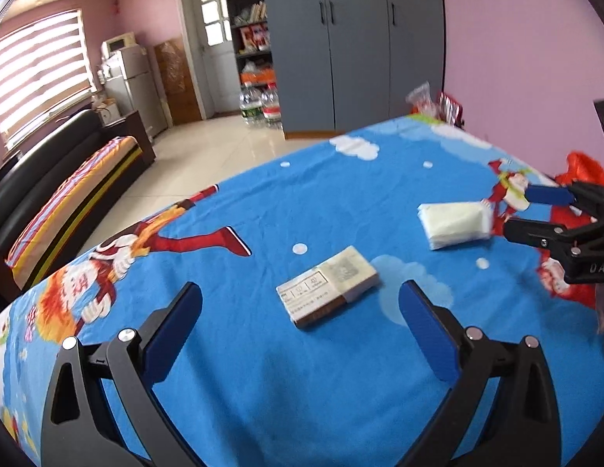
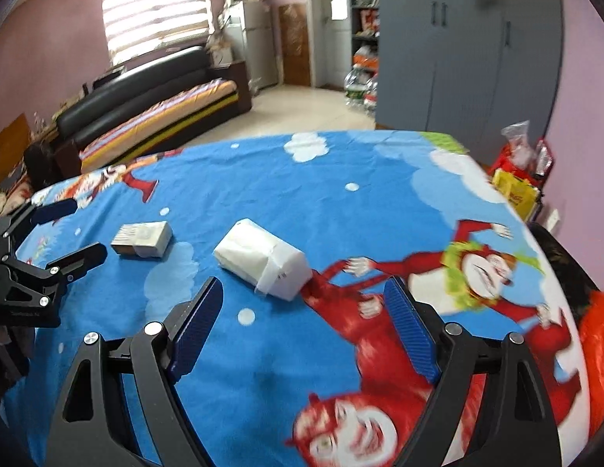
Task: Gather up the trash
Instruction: 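Grasp the small beige cardboard box with the left tool while the right tool grasps folded white paper, then carry box and paper over the red bin and open the left tool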
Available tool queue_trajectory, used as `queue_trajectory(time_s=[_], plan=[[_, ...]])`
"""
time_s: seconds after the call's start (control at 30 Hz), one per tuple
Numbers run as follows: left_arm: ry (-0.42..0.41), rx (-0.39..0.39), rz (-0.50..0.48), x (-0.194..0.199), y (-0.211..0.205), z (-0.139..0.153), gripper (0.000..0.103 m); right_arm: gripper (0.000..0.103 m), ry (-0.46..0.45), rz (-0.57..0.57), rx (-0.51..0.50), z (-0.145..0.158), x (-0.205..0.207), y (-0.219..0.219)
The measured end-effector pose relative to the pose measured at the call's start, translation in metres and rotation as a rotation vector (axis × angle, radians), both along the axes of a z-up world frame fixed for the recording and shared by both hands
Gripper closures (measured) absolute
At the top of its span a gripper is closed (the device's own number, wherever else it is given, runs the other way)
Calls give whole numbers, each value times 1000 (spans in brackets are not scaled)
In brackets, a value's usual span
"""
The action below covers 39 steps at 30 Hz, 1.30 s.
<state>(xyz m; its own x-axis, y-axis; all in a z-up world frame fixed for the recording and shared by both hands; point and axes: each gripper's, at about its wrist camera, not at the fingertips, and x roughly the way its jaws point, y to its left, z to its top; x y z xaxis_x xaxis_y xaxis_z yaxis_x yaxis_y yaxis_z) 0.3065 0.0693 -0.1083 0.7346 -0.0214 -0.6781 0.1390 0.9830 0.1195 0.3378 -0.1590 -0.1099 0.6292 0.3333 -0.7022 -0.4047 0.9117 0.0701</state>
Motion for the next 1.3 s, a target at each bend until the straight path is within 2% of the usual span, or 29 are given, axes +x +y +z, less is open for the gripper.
queue_trajectory(time_s=[0.33, 0.43, 0.53, 0.6, 0.63, 0.7, 0.8, 0.9, 1.03, 1.07, 1.1, 1.13, 1.3], plan=[[98, -43, -16, 40, 5, -17, 13, 27, 86, 131, -51, -15, 35, 29], [126, -63, -44, 46, 3, -22, 18, 32, 103, 170, -72, -20, 41, 35], [138, -97, -68, 48, 1, -24, 24, 46, 109, 205, -81, -24, 43, 39], [155, -125, -95, 46, -1, -24, 33, 65, 94, 220, -104, -23, 42, 41], [166, -120, -102, 45, -3, -25, 40, 66, 86, 219, -113, -22, 40, 41], [170, -98, -117, 41, -11, -26, 45, 70, 79, 211, -110, -20, 36, 36], [155, -87, -121, 37, -17, -25, 43, 71, 63, 191, -107, -18, 28, 28], [154, -93, -99, 42, -17, -25, 36, 71, 57, 173, -86, -14, 19, 19], [184, -91, -138, 43, -27, -31, 37, 71, 57, 143, -54, -12, 10, 9], [182, -83, -148, 41, -30, -31, 40, 71, 58, 132, -42, -11, 7, 6], [176, -77, -166, 37, -35, -29, 59, 71, 57, 122, -34, -11, 4, 4], [178, -90, -173, 34, -36, -28, 69, 71, 54, 108, -24, -10, 0, 0], [150, -127, -161, 13, -44, -21, 70, 71, 45, 52, 8, -6, -20, -14]])
